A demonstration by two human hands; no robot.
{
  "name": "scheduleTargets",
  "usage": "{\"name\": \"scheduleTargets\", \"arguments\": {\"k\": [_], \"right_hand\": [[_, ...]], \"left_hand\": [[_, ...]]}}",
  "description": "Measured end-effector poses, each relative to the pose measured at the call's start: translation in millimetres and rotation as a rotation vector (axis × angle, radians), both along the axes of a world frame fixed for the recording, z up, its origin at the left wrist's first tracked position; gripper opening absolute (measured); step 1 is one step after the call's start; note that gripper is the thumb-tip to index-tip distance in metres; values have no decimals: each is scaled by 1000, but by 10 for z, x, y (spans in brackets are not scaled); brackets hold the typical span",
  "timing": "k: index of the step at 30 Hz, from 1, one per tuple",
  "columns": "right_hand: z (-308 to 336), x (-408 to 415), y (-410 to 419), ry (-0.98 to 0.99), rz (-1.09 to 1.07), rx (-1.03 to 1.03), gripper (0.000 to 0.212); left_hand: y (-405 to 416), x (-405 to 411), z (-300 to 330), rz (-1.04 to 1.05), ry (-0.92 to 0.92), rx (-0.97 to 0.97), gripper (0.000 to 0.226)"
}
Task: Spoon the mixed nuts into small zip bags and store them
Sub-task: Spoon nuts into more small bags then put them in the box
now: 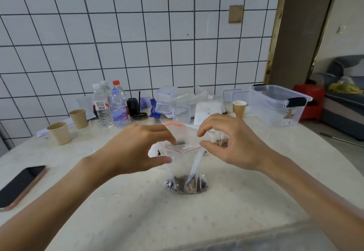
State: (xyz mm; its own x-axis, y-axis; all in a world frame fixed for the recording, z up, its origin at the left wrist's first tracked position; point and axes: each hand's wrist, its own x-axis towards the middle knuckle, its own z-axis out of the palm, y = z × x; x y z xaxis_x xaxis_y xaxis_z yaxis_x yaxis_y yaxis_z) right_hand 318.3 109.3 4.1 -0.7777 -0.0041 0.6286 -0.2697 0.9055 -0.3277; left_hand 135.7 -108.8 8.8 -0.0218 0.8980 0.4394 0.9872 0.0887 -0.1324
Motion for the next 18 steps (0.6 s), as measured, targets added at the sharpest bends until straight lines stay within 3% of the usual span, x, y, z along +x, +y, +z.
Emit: {"name": "scheduleTargets", "arguments": {"k": [4,7,12,18], "right_hand": [[-46,-79,-20,-164,-50,435,39],[-21,-163,-1,-220,-131,661,30],[186,-253,-3,-156,-106,566,10],[444,-319,-16,-274,-127,578,24]], "left_hand": [[92,-105,-50,131,200,-107,34],[141,-184,22,172,208,-122,24],[135,-213,229,124,81,-70,37],[116,-187,394,18,45,-155,38]]}}
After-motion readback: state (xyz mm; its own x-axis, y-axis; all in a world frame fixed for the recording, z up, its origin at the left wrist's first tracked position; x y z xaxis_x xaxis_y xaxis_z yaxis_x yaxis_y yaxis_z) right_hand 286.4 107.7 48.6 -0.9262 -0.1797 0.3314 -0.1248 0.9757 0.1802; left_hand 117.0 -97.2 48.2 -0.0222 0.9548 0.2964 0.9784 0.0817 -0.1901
